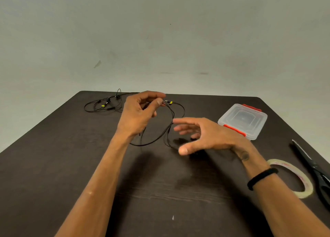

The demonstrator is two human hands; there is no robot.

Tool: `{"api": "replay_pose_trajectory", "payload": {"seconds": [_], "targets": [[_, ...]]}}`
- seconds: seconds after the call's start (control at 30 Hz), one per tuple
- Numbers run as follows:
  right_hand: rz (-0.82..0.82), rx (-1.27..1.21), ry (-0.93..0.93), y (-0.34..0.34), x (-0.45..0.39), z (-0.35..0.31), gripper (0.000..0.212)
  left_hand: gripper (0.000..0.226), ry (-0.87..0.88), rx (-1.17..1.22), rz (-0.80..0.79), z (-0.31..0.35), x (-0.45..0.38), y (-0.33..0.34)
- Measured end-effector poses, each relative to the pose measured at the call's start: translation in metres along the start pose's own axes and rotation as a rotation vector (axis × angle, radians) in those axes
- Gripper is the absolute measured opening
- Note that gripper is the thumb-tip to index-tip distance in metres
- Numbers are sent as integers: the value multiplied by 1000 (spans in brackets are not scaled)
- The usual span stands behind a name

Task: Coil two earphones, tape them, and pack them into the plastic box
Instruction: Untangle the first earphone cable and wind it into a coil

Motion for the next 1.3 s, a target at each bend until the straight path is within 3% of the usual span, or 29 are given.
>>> {"api": "replay_pose_trajectory", "payload": {"seconds": [0.1, 0.17, 0.27, 0.37, 0.43, 0.5, 0.57, 0.7, 0.87, 1.0, 1.2, 1.3], "targets": [[117, -305, -94, -2, -4, -16, 105, 15, 22, -33, -94, 4, 3, 16], [272, -456, -94, -6, -5, -14, 82, 16, 32, -50, -131, 8, 5, 23], [594, -189, -30, -26, 3, -7, 59, 16, 37, -60, -103, 8, 5, 19], [743, -23, -20, -34, 10, -6, 66, 16, 38, -30, -59, 11, 5, 15], [760, 76, -39, -29, 10, -11, 62, 16, 43, 4, -69, 14, 6, 16], [777, 116, -109, -24, 7, -21, 33, 16, 53, 29, -78, 17, 6, 18], [724, -52, -175, -21, 3, -28, 13, 16, 49, 52, -19, 17, 3, 14], [545, -459, -248, -6, -4, -35, 28, 17, 43, -20, 110, 27, 0, -5], [548, -628, -278, -10, -3, -37, 26, 20, -42, -467, -172, 51, 2, -18], [540, -483, -268, -8, 2, -45, 30, 24, -102, -628, -302, 65, 23, -22], [512, -280, -328, 8, 5, -61, 25, 20, -194, -692, -215, 60, 50, -22], [476, -152, -361, 17, 4, -67, 24, 41, -258, -670, -182, 40, 60, -8]]}}
Point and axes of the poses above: each hand's wrist, its own x-axis away from the middle knuckle, its own y-axis out of the palm, z = x × y, the point moved 8 cm from there along -x, towards the middle knuckle, and after that the axes turned 1 degree about z, right-handed, at the moved point
